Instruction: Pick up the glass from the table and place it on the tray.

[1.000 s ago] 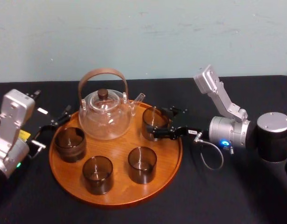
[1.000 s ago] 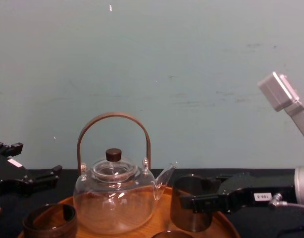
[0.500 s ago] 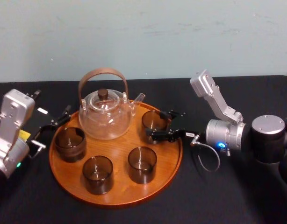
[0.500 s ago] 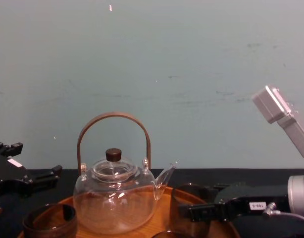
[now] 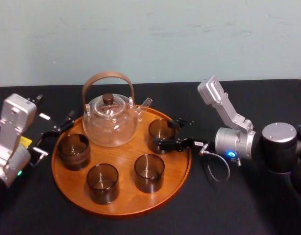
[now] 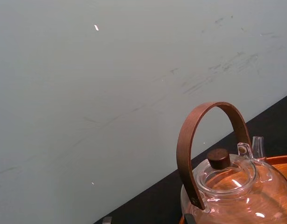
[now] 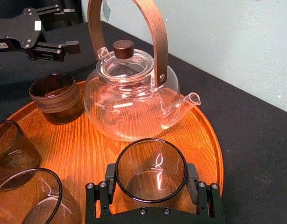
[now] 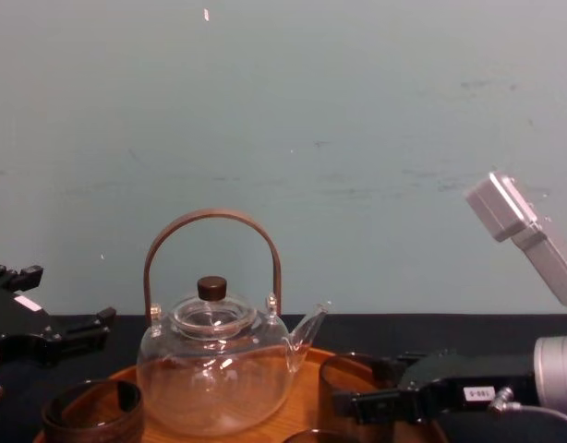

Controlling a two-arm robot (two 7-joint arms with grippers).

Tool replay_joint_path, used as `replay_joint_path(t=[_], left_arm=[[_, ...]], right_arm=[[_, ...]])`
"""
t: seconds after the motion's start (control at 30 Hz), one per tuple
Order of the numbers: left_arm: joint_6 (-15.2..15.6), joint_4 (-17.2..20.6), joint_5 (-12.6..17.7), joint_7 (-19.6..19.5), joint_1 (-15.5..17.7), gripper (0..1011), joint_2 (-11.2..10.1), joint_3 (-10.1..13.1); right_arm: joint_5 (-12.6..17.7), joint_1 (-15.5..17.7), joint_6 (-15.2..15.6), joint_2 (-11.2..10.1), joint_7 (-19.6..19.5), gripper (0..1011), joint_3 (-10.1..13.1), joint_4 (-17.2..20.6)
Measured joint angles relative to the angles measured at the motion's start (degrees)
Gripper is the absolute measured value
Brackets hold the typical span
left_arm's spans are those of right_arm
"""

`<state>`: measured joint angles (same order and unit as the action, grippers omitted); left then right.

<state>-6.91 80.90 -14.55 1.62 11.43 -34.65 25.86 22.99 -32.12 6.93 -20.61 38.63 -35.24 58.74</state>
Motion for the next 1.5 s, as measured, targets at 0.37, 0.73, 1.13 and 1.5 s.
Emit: replay_joint_path(t=[0.37, 0.73, 1.13, 1.5], left_arm=[[0.0, 0.0, 0.0, 0.0, 0.0, 1002, 0.0, 0.0], [0.0, 0.0, 0.0, 0.0, 0.0, 1001, 0.0, 0.0], [0.0, 0.0, 0.0, 0.0, 0.01, 1001, 0.0, 0.0], [0.0, 0.0, 0.0, 0.01, 0.0, 1001, 0.0, 0.0]], right_arm=[[-0.2, 0.11, -0.06, -0.04, -0.14, 907, 0.01, 0.09], [-0.1, 0.11, 0.03, -0.07, -0.13, 1002, 0.02, 0.13], [-0.03, 0.11, 0.09, -0.07, -0.13, 1002, 0.02, 0.14], [1.41, 2.65, 1.14, -2.67, 0.56, 1002, 1.31, 4.46]])
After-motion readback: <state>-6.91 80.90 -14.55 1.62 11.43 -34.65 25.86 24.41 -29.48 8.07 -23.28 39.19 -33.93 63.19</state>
